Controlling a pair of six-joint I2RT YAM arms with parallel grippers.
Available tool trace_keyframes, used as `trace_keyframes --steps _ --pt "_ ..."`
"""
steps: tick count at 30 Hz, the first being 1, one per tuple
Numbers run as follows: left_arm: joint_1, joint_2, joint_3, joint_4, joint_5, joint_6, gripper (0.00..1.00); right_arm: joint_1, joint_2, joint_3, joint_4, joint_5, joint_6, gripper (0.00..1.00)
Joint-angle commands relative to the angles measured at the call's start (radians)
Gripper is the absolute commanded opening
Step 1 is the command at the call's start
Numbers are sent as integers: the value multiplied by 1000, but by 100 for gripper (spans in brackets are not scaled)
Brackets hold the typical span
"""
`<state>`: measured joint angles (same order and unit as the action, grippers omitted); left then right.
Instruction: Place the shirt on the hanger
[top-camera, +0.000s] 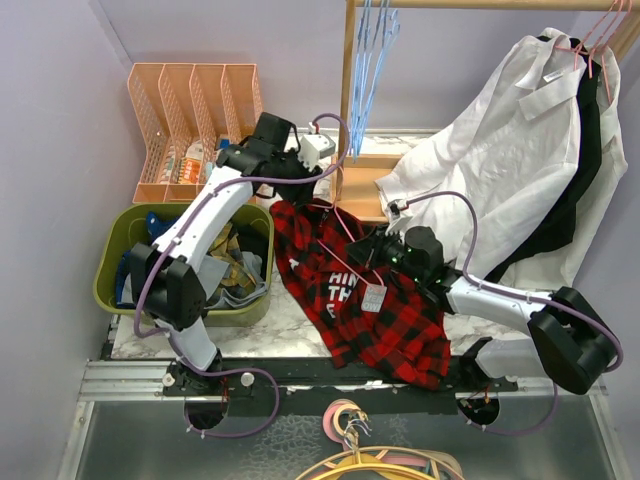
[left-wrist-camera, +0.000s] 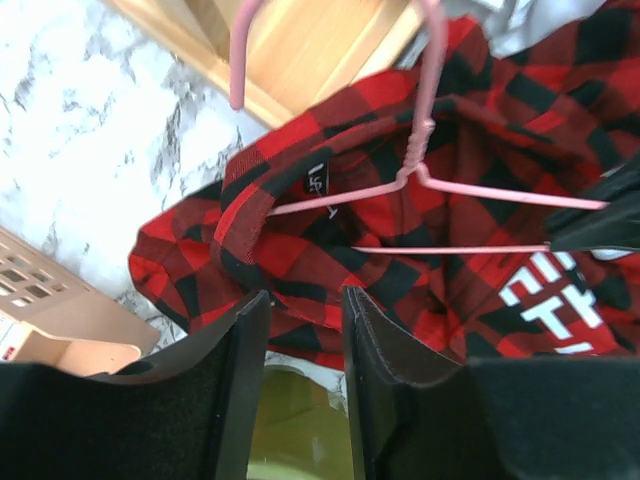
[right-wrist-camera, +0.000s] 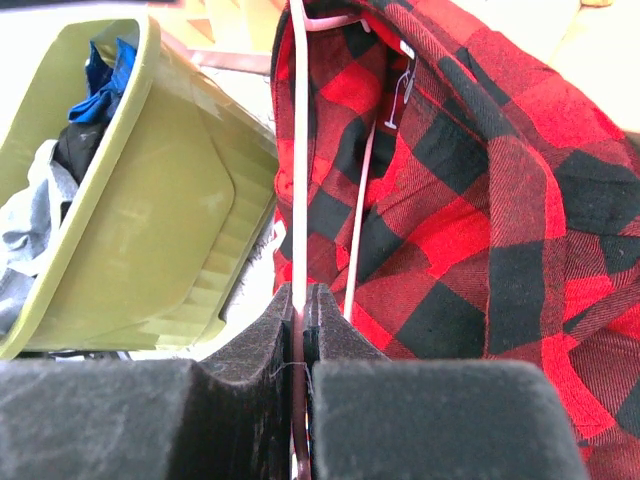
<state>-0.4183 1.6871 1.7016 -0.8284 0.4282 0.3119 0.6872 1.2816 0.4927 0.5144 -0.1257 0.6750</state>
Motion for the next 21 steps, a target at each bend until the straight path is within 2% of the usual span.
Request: trace_keyframes --steps 1,5,11,17,19,20,21 --pt "-10 47 -50 62 -185 -36 36 1 12 41 27 40 -15 1" --pt "-12 70 -80 110 -227 -35 44 2 10 39 18 49 -15 1" --pt "-12 124 -90 150 -245 -38 44 1 9 44 -12 62 -14 1" --pt "-19 160 -69 148 -195 -53 46 2 16 45 -15 60 -10 1" --pt "-25 165 -77 151 -192 -52 43 2 20 46 -16 60 -8 1" --pt "-26 166 -82 155 -192 -52 35 2 23 47 -16 59 -7 1" --pt "-26 166 -86 159 -192 -51 23 1 26 48 -14 57 -6 1"
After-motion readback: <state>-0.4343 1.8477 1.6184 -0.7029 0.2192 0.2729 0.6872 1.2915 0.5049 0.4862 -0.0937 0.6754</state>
